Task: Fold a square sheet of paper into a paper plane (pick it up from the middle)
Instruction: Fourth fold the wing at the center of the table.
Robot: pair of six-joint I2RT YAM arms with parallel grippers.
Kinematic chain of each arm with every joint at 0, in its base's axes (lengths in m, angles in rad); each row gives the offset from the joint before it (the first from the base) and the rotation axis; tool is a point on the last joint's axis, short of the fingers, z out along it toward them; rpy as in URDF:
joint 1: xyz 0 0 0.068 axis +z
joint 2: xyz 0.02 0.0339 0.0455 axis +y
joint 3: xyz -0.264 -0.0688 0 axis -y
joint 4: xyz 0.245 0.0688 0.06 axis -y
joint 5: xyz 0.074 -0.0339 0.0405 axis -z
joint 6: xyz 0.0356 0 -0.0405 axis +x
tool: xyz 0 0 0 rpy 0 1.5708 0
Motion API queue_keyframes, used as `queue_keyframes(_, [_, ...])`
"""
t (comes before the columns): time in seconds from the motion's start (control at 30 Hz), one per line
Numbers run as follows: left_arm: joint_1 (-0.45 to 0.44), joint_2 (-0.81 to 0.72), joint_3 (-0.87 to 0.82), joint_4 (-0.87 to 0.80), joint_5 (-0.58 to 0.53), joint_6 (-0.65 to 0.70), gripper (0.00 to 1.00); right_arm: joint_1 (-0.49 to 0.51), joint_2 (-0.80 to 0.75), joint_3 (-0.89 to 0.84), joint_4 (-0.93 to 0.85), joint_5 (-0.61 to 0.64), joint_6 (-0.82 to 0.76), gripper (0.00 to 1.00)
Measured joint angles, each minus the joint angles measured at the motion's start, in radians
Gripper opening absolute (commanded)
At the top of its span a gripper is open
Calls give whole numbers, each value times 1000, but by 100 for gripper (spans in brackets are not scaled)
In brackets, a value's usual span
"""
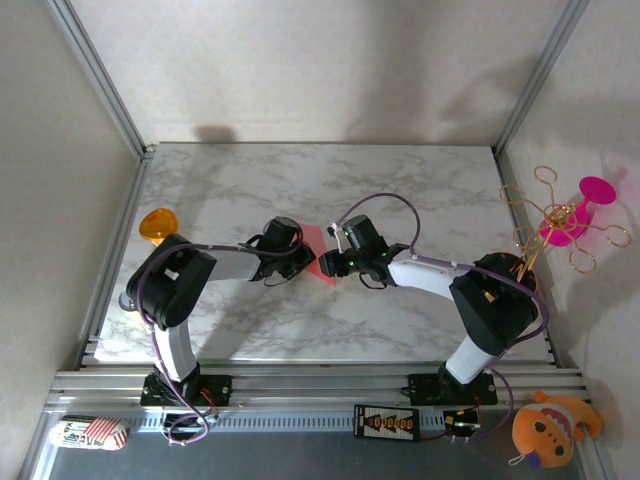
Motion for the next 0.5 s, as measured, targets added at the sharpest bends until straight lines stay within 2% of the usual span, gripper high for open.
queue_keyframes(0.27, [-1, 0, 0, 0, -3, 0, 12, 87, 16, -9, -2, 137, 6, 35])
queue_keyframes(0.5, [-1, -1, -1, 0, -3, 0, 12, 103, 91, 3, -9, 201, 0, 31])
